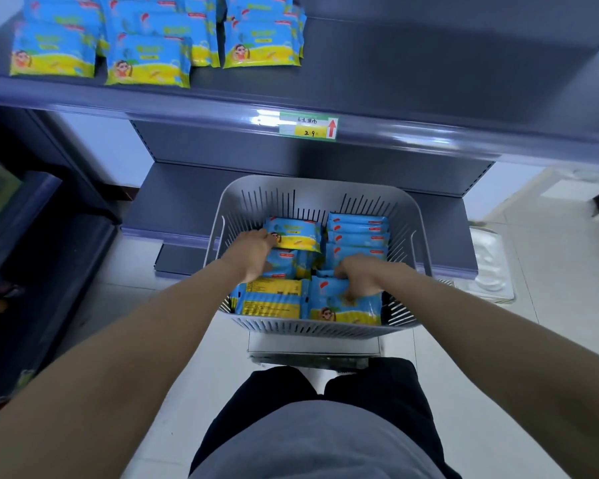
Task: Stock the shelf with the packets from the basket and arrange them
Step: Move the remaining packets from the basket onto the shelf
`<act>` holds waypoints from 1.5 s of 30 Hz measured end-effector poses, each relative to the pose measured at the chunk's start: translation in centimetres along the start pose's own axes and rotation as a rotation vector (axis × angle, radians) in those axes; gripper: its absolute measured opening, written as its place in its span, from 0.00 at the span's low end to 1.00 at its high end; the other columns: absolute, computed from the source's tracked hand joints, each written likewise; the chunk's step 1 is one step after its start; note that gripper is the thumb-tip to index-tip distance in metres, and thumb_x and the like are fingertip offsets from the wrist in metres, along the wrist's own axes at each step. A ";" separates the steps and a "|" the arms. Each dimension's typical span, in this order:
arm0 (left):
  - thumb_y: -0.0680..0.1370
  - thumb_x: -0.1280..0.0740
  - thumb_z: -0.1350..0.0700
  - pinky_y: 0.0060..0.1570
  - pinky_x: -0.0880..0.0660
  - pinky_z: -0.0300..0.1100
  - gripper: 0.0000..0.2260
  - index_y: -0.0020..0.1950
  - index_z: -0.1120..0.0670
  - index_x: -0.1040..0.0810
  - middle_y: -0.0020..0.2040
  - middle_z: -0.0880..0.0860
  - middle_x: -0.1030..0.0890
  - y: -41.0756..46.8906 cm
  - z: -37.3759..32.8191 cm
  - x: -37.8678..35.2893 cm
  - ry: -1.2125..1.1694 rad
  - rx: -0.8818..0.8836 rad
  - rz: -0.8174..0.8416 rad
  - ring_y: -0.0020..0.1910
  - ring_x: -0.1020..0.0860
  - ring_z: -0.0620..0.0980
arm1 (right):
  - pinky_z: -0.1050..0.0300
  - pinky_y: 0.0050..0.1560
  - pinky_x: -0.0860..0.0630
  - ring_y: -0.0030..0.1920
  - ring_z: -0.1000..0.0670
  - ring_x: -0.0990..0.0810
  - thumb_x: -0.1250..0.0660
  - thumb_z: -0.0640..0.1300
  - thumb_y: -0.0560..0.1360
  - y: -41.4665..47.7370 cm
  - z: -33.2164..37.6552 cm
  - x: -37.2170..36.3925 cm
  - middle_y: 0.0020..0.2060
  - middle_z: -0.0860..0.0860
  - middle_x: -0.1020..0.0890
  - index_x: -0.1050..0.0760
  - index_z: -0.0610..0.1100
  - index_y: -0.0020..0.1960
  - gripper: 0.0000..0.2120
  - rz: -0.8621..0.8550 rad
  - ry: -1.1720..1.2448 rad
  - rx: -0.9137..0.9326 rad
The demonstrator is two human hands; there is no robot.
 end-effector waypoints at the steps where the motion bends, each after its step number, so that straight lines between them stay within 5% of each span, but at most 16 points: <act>1: 0.76 0.33 0.51 0.63 0.36 0.48 0.24 0.70 0.56 0.34 0.64 0.57 0.30 0.2 0.2 0.3 0.018 0.003 -0.028 0.62 0.31 0.57 | 0.54 0.44 0.28 0.47 0.46 0.26 0.29 0.46 0.71 -0.1 -0.2 0.6 0.46 0.49 0.25 0.28 0.47 0.48 0.10 -0.020 0.048 0.004; 9: 0.77 0.36 0.48 0.65 0.37 0.50 0.26 0.71 0.58 0.37 0.68 0.59 0.32 2.9 1.0 1.4 0.044 0.092 0.004 0.66 0.32 0.59 | 0.54 0.57 0.32 0.63 0.43 0.28 0.29 0.42 0.73 -1.4 -2.9 6.1 0.67 0.45 0.29 0.33 0.44 0.70 0.27 -0.202 0.296 -0.050; 15: 0.80 0.40 0.48 0.66 0.36 0.49 0.24 0.72 0.59 0.37 0.70 0.60 0.33 4.7 1.5 1.4 -0.013 0.123 0.064 0.67 0.32 0.60 | 0.53 0.55 0.29 0.56 0.44 0.24 0.31 0.40 0.74 -2.1 -3.7 8.4 0.61 0.46 0.24 0.30 0.44 0.67 0.22 -0.285 0.348 -0.019; 20: 0.81 0.43 0.50 0.58 0.31 0.47 0.17 0.63 0.61 0.27 0.63 0.60 0.26 6.1 2.0 1.3 -0.170 0.184 0.113 0.60 0.27 0.58 | 0.59 0.46 0.33 0.47 0.49 0.26 0.32 0.40 0.74 -1.7 -4.1 9.7 0.57 0.47 0.22 0.28 0.44 0.65 0.19 -0.321 0.316 -0.016; 26: 0.77 0.33 0.51 0.66 0.34 0.48 0.31 0.73 0.62 0.42 0.72 0.61 0.35 7.0 2.7 -0.2 -0.373 0.278 0.135 0.69 0.33 0.60 | 0.59 0.44 0.35 0.47 0.50 0.27 0.33 0.41 0.75 -1.0 -4.8 10.7 0.56 0.48 0.21 0.28 0.46 0.65 0.18 -0.354 0.312 -0.054; 36: 0.73 0.29 0.51 0.65 0.33 0.47 0.33 0.72 0.61 0.39 0.71 0.62 0.38 8.7 2.9 -0.8 -0.417 0.365 0.182 0.69 0.36 0.60 | 0.55 0.46 0.30 0.51 0.46 0.24 0.34 0.42 0.75 0.1 -3.8 12.3 0.58 0.47 0.22 0.29 0.48 0.65 0.19 -0.353 0.285 -0.006; 40: 0.70 0.27 0.45 0.67 0.35 0.48 0.43 0.74 0.61 0.46 0.73 0.59 0.39 8.8 2.6 -1.5 -0.596 0.400 0.188 0.71 0.37 0.58 | 0.53 0.49 0.27 0.52 0.45 0.24 0.35 0.41 0.75 0.0 -3.4 13.7 0.57 0.47 0.22 0.29 0.48 0.64 0.18 -0.392 0.263 0.033; 45: 0.65 0.21 0.55 0.68 0.35 0.51 0.50 0.75 0.61 0.51 0.74 0.59 0.40 8.7 2.6 -2.0 -0.755 0.437 0.073 0.72 0.38 0.58 | 0.50 0.53 0.26 0.54 0.45 0.24 0.35 0.41 0.75 -0.3 -3.0 13.7 0.58 0.48 0.22 0.29 0.48 0.65 0.18 -0.395 0.215 0.045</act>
Point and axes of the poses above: each hand's wrist, its own y-axis towards the middle knuckle, its own x-axis out of the back of the hand, z = x × y, the point moved 3 cm from there along y, towards the middle knuckle
